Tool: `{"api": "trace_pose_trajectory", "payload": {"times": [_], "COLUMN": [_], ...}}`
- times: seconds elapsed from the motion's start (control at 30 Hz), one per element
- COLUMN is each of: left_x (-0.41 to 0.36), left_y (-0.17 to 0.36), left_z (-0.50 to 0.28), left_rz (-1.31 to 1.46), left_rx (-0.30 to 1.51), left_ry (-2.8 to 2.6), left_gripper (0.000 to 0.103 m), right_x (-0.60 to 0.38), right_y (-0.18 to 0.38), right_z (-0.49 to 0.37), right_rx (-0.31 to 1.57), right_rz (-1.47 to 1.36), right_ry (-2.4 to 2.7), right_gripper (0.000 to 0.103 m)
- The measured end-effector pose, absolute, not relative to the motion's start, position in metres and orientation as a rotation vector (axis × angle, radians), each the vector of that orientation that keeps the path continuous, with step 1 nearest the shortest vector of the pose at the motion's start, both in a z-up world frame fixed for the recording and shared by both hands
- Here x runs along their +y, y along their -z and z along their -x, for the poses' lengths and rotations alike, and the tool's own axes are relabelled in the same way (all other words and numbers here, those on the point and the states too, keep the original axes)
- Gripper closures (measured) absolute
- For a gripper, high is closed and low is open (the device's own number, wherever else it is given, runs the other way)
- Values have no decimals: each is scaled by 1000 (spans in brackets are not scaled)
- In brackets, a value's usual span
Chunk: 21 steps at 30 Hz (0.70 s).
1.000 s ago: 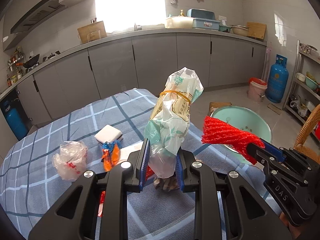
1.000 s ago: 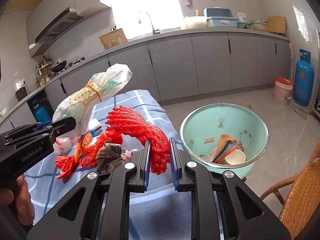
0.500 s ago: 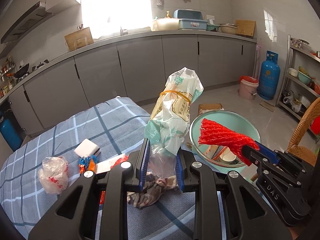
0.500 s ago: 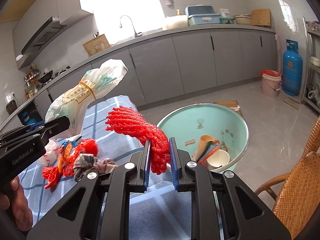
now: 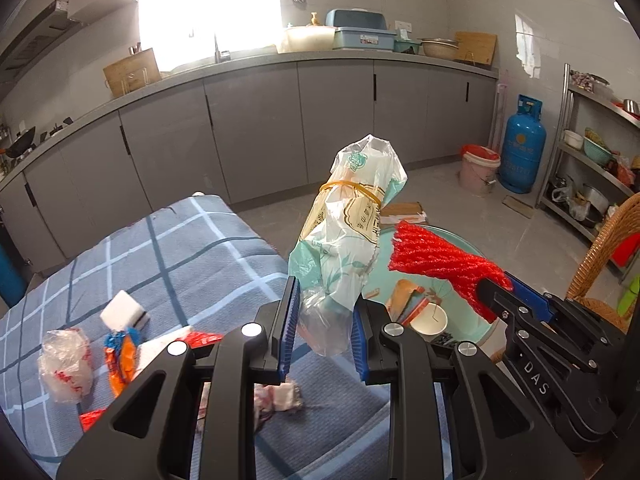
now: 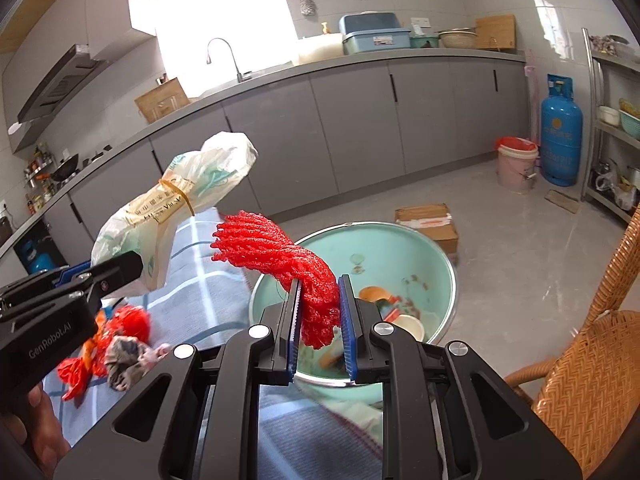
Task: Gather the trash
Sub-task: 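Lift the red net and bread bag and carry both over the green basin, then open both tools to drop the net and bread bag into the basin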
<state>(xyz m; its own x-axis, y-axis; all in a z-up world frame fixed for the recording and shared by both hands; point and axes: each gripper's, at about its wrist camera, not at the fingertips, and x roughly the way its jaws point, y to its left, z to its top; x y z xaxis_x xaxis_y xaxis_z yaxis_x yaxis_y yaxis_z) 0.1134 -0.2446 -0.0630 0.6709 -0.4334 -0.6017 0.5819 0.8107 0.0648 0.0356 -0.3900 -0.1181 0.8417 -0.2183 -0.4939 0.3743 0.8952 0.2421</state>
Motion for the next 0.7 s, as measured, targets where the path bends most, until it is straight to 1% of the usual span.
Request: {"api": "trace_pose_trajectory", "payload": {"times": [0.5,0.7], "left_x": [-293,-306], "left_y": [93,109], "left_z": [-136,-146], "left_rz": [-271,-277], "left_rx": [690,736], "left_ry": [641,664], "left_gripper": [79,78], "right_x": [-421,-431], "right_y": [130,143], "right_z": [-56,-67], "right_rx": [511,547], "right_rz": [-346,-354], "right_ry": [379,394], "right_gripper": [84,84]}}
